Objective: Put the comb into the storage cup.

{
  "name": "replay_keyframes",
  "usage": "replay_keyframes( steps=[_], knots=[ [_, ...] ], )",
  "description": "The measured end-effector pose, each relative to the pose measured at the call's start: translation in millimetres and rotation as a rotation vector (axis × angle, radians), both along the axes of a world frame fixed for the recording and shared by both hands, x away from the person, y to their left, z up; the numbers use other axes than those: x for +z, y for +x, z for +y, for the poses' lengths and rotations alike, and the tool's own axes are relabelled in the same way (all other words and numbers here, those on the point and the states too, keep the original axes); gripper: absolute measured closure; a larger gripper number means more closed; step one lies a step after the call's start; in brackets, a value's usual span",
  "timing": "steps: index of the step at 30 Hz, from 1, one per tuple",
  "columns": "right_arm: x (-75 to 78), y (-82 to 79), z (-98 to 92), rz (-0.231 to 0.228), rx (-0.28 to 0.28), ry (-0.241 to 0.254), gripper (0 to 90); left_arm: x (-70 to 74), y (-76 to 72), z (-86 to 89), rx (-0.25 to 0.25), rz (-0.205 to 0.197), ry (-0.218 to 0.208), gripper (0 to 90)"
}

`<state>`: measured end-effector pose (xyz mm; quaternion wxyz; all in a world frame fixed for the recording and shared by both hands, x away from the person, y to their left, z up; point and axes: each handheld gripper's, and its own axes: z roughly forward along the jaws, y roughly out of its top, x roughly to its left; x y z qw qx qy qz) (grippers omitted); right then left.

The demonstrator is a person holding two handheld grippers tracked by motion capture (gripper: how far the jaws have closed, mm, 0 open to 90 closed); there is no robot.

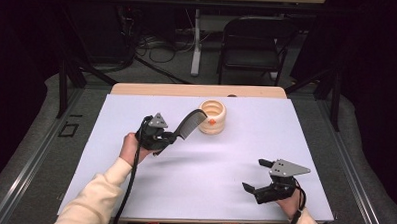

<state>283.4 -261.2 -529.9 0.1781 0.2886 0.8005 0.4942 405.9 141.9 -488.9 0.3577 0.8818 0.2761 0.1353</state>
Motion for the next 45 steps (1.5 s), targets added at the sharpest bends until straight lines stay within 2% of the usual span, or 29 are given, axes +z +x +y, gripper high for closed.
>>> replay_keyframes(
  steps=[4,10,23,28,45],
  knots=[
    [0.0,-0.1,0.0,0.001,-0.001,0.001,0.4,-0.5,1.1,0.8,0.015,-0.011,-0.020,72.6],
    [-0.1,0.0,0.3,0.002,-0.001,0.000,0.4,1.0,0.8,1.3,0.043,-0.058,-0.061,72.7],
    [-0.1,0.0,0.1,0.002,-0.001,-0.001,0.4,2.7,10.5,-4.4,0.081,-0.089,-0.143,72.7],
    [0.0,0.0,0.0,0.001,-0.002,0.000,0.4,4.2,13.0,-7.0,0.089,-0.111,-0.158,72.7],
    [-0.2,0.3,-0.2,0.002,-0.005,0.000,0.6,10.8,22.7,-11.8,0.118,-0.138,-0.213,72.6]
  ],
)
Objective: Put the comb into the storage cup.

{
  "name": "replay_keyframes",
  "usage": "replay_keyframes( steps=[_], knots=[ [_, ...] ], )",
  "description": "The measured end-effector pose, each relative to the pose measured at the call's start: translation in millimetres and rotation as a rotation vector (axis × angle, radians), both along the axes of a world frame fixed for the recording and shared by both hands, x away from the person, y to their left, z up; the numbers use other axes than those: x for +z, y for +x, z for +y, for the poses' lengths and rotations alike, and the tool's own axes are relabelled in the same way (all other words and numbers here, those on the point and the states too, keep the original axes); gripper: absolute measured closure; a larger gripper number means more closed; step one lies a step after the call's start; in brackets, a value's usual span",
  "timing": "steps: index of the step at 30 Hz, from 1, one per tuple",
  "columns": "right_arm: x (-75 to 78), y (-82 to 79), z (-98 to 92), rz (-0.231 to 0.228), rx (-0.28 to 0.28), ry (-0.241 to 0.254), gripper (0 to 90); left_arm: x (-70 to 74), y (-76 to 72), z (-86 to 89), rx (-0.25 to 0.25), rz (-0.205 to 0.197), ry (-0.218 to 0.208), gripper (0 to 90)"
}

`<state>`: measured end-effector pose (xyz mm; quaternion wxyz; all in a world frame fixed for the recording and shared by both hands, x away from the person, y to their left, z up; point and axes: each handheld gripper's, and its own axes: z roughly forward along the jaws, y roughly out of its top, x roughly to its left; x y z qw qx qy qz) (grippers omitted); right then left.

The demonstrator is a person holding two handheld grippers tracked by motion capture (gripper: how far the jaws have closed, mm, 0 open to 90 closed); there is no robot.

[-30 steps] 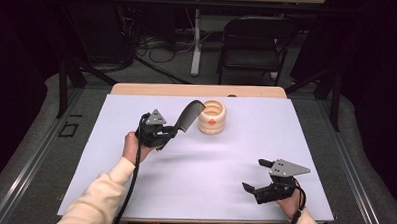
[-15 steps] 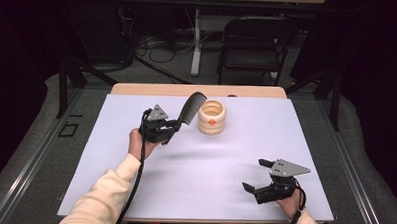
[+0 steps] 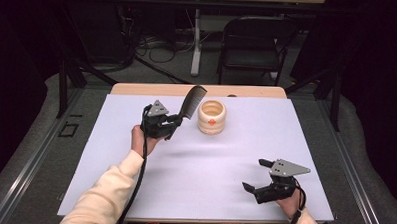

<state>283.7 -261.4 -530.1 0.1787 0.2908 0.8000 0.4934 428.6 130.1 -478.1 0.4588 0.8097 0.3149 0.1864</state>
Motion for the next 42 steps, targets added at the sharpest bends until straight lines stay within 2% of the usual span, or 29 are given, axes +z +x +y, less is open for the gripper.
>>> replay_keyframes(
  steps=[24,42],
  knots=[
    [0.1,0.0,-0.1,0.000,0.005,0.001,0.4,16.3,16.4,-14.6,0.031,-0.055,-0.039,72.6],
    [0.1,0.1,-0.2,-0.001,0.004,0.001,0.4,21.6,26.9,-24.3,0.052,-0.075,-0.066,72.6]
  ],
)
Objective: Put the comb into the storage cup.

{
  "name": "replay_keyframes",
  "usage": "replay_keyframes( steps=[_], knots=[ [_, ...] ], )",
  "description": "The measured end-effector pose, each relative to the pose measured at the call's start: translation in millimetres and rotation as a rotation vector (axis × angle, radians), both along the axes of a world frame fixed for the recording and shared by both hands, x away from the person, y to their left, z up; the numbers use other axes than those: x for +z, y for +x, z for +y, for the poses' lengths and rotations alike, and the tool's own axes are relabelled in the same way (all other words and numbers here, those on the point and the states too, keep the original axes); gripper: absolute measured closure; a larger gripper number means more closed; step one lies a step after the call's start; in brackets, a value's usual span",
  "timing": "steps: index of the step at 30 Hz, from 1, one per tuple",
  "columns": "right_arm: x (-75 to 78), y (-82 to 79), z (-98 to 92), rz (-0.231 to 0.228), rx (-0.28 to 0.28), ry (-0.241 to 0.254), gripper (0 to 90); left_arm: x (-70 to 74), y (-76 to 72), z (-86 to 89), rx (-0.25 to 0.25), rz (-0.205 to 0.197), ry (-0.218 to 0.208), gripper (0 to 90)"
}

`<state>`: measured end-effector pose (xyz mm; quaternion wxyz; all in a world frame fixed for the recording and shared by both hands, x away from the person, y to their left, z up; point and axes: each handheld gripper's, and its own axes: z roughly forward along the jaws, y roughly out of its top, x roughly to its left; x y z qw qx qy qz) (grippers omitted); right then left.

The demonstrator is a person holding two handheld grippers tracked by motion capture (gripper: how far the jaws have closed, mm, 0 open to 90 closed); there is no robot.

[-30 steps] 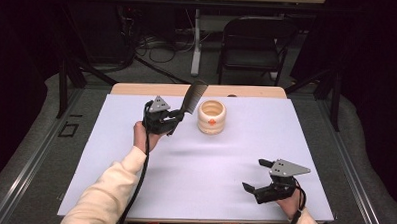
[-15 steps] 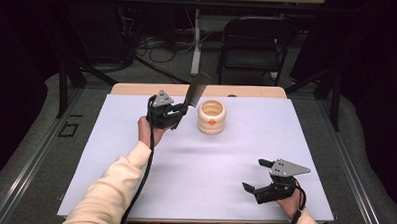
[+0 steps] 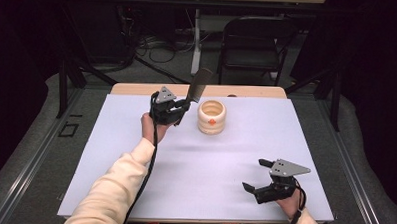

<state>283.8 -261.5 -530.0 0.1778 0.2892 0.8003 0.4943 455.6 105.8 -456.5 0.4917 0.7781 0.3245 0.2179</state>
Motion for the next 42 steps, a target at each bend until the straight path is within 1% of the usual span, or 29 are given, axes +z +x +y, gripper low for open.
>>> replay_keyframes(
  steps=[12,27,29,30,32,33,42],
  knots=[
    [-0.1,0.1,0.1,0.001,-0.001,0.001,0.5,3.3,4.5,-8.3,-0.001,-0.007,-0.017,72.6],
    [-0.3,0.4,-0.3,0.002,-0.001,0.001,0.5,4.7,11.7,-16.5,0.012,-0.013,-0.047,72.6],
    [-0.3,0.3,-0.1,0.001,-0.001,0.000,0.5,5.7,12.9,-18.4,0.011,-0.015,-0.046,72.6],
    [-0.2,0.2,-0.1,0.001,-0.001,0.001,0.4,5.9,13.3,-19.7,0.013,-0.015,-0.054,72.6],
    [-0.2,0.2,-0.3,0.001,-0.002,0.001,0.5,6.7,14.0,-20.8,0.012,-0.017,-0.054,72.6],
    [-0.3,0.3,-0.3,0.002,-0.002,0.001,0.5,6.9,14.5,-22.2,0.015,-0.019,-0.064,72.6],
    [-0.4,0.4,-0.2,0.004,-0.001,-0.001,0.5,10.6,19.8,-28.5,0.013,-0.022,-0.072,72.6]
  ],
)
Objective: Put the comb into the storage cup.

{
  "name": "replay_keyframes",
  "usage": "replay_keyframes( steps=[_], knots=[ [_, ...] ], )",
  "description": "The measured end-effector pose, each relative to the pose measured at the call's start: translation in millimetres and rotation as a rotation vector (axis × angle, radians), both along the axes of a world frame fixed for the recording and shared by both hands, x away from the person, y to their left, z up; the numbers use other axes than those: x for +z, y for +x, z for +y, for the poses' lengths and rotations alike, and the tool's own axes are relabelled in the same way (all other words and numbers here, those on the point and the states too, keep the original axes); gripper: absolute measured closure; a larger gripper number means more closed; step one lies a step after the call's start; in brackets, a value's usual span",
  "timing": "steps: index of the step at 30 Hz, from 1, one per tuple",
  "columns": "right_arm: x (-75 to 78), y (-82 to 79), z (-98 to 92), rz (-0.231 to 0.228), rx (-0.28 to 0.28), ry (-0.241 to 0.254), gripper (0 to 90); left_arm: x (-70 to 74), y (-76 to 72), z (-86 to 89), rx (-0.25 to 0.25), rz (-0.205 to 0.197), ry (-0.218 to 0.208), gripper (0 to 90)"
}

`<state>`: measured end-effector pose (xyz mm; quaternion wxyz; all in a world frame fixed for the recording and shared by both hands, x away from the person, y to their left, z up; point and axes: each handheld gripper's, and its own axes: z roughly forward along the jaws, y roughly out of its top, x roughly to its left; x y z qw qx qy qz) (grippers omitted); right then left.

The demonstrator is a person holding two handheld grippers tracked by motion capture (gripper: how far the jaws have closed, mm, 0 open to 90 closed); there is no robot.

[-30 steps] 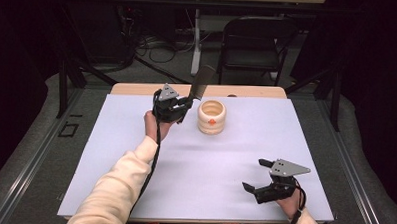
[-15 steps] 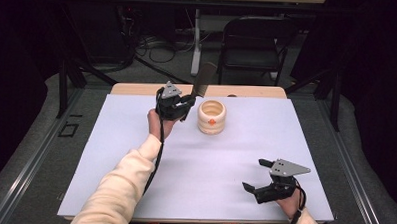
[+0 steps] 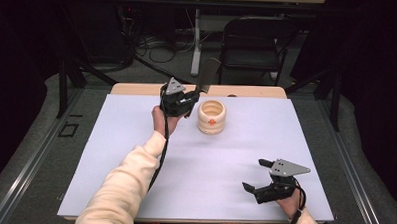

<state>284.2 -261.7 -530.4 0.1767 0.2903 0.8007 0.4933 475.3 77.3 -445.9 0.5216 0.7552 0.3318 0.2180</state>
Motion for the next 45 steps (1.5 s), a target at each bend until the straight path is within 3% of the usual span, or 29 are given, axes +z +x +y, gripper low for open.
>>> replay_keyframes(
  steps=[20,45],
  knots=[
    [-0.1,0.1,0.1,0.000,0.002,0.000,0.5,4.0,9.3,-8.4,0.009,-0.006,-0.037,72.5],
    [-0.1,0.0,-0.3,-0.002,0.002,0.005,0.5,11.7,16.9,-27.3,0.007,-0.049,-0.075,72.6]
  ],
)
